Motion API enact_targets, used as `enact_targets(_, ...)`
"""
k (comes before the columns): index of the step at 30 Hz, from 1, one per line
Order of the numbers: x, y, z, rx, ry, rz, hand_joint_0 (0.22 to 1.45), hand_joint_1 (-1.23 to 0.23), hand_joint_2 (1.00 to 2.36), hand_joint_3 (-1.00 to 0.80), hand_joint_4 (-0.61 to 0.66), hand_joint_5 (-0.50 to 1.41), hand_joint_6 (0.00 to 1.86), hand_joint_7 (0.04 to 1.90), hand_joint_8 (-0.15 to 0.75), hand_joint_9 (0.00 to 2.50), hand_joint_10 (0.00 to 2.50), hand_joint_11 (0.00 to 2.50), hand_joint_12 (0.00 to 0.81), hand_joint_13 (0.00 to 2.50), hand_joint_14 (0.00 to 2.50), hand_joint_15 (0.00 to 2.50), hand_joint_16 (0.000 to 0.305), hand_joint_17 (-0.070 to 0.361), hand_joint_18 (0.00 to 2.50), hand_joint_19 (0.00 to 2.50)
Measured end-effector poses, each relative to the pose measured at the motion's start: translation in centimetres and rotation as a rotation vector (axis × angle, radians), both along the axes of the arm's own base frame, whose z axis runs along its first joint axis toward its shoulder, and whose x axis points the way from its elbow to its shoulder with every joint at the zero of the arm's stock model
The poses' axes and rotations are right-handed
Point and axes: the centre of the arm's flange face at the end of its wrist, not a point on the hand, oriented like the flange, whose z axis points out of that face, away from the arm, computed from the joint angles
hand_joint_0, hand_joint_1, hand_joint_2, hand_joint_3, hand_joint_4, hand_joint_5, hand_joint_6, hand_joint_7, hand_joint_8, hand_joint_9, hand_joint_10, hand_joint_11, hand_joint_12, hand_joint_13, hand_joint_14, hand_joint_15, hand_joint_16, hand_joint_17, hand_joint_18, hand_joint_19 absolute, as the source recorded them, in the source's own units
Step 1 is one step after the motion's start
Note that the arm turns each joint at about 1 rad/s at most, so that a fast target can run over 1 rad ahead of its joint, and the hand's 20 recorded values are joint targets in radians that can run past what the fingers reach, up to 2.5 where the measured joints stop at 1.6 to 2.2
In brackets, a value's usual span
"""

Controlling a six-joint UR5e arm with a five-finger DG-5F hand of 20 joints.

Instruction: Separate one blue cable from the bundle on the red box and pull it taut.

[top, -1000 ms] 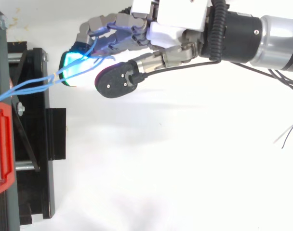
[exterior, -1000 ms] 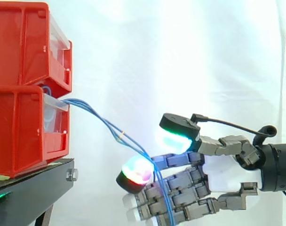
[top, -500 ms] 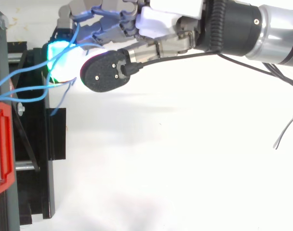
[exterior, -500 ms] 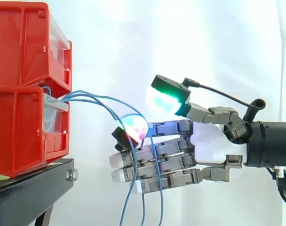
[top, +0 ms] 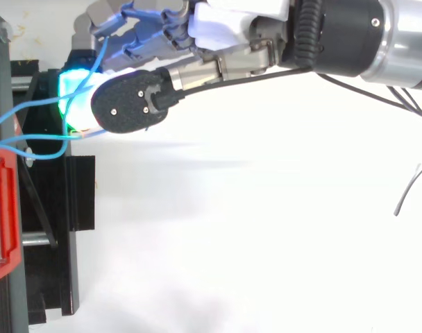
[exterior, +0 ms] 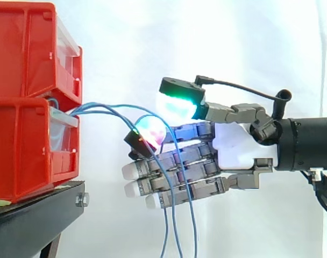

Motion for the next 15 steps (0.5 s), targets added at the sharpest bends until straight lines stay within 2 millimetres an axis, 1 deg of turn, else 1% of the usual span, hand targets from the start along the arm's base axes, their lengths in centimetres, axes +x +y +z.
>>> enact_targets(2, 0.0, 0.02, 0.06, -0.001, 0.005, -0.001, 0.57, -0.65, 1.02, -0.27, 0.2, -0.17, 0.88, 0.89, 0.229, 0.53, 0.01, 0.3, 0.298, 0.37, 0.01, 0.23, 0.051, 0.115, 0.3, 0.25)
enact_targets(5, -0.03, 0.03, 0.04, -0.005, 0.009, -0.002, 0.55, -0.67, 1.01, -0.37, 0.23, -0.16, 0.88, 0.89, 0.238, 0.57, 0.01, 0.33, 0.301, 0.39, 0.01, 0.25, 0.052, 0.116, 0.32, 0.26)
enact_targets(6, -0.03, 0.03, 0.02, -0.007, 0.01, -0.002, 0.54, -0.65, 1.01, -0.41, 0.23, -0.16, 0.88, 0.88, 0.238, 0.58, 0.01, 0.32, 0.302, 0.39, 0.01, 0.24, 0.052, 0.117, 0.32, 0.26)
enact_targets(7, -0.04, 0.02, 0.01, -0.009, 0.011, -0.003, 0.53, -0.6, 1.0, -0.45, 0.22, -0.15, 0.86, 0.91, 0.241, 0.59, 0.01, 0.32, 0.305, 0.4, 0.01, 0.25, 0.052, 0.118, 0.33, 0.27)
enact_targets(8, -0.05, 0.02, 0.01, -0.011, 0.012, -0.003, 0.53, -0.58, 1.0, -0.46, 0.22, -0.15, 0.85, 0.91, 0.24, 0.59, 0.01, 0.32, 0.305, 0.4, 0.01, 0.24, 0.052, 0.118, 0.33, 0.27)
enact_targets(9, -0.05, 0.02, 0.0, -0.012, 0.012, -0.003, 0.53, -0.52, 1.0, -0.47, 0.22, -0.14, 0.84, 0.92, 0.241, 0.6, 0.01, 0.31, 0.303, 0.4, 0.01, 0.25, 0.052, 0.117, 0.32, 0.28)
enact_targets(12, -0.08, 0.01, -0.04, -0.013, 0.015, -0.003, 0.55, -0.44, 1.0, -0.45, 0.21, -0.14, 0.82, 0.94, 0.236, 0.61, 0.01, 0.31, 0.301, 0.42, 0.01, 0.26, 0.051, 0.114, 0.33, 0.3)
enact_targets(13, -0.09, -0.01, -0.04, -0.013, 0.016, -0.003, 0.58, -0.45, 1.01, -0.41, 0.21, -0.13, 0.82, 0.95, 0.232, 0.62, 0.01, 0.3, 0.294, 0.43, 0.01, 0.26, 0.05, 0.112, 0.33, 0.3)
enact_targets(15, -0.1, -0.1, -0.03, -0.013, 0.015, -0.003, 0.59, -0.48, 1.01, -0.36, 0.2, -0.13, 0.83, 0.97, 0.234, 0.63, 0.01, 0.31, 0.294, 0.44, 0.01, 0.26, 0.049, 0.11, 0.36, 0.31)
